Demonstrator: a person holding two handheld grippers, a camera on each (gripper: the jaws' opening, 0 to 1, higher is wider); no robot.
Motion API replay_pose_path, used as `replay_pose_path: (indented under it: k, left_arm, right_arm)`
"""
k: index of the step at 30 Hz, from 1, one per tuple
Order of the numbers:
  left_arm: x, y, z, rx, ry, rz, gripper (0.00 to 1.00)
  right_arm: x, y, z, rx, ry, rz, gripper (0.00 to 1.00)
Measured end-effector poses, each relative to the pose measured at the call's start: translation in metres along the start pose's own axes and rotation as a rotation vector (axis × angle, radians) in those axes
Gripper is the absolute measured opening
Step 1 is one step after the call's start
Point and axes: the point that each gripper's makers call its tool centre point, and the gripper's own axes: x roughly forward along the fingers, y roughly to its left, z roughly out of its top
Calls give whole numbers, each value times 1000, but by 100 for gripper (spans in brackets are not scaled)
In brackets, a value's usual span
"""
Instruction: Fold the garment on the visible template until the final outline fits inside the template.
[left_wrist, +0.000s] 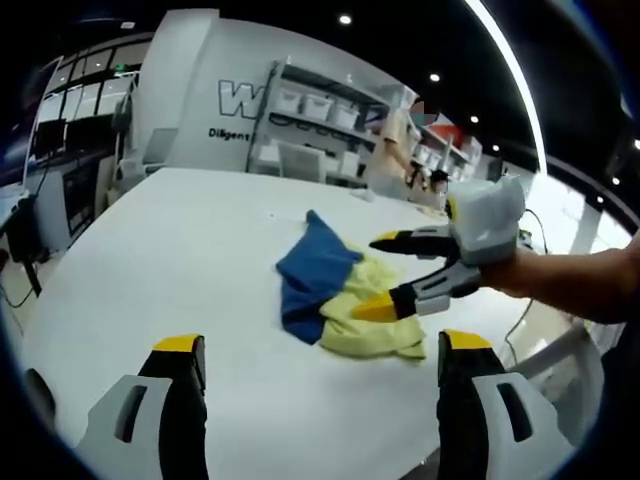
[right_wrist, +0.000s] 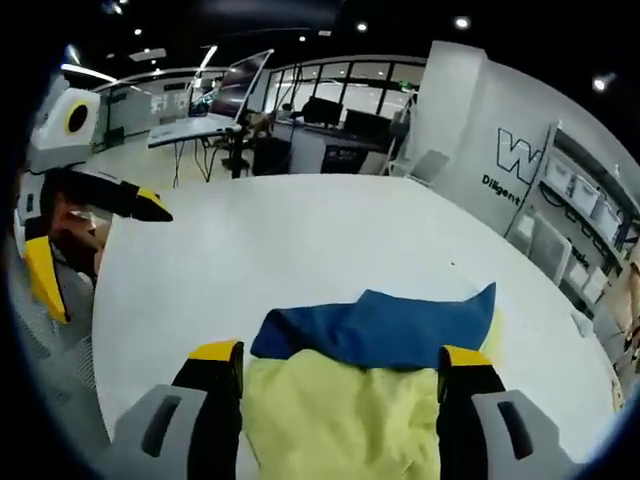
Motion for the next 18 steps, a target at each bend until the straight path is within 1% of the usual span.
replay_pose_path:
  k: [5,8,11,15,18]
  left_arm:
    - [0,1,1,-7,-5,3,91]
    - [0,2,0,-10,-3,3,91]
    - [0,2,0,-11,-2,3,91]
    - [1,2,0,-17,0,2,91]
    - [1,2,-1,-23,0,2,91]
  right_arm:
    - [15,5,0,-53,23,19,77]
    - [23,6,1,-91,31,22,72]
    - [30,7,1,-106,30,27,65]
    - [39,10,-1,-139,40,38,60]
    - [46,13,-4,-198,49,50,55]
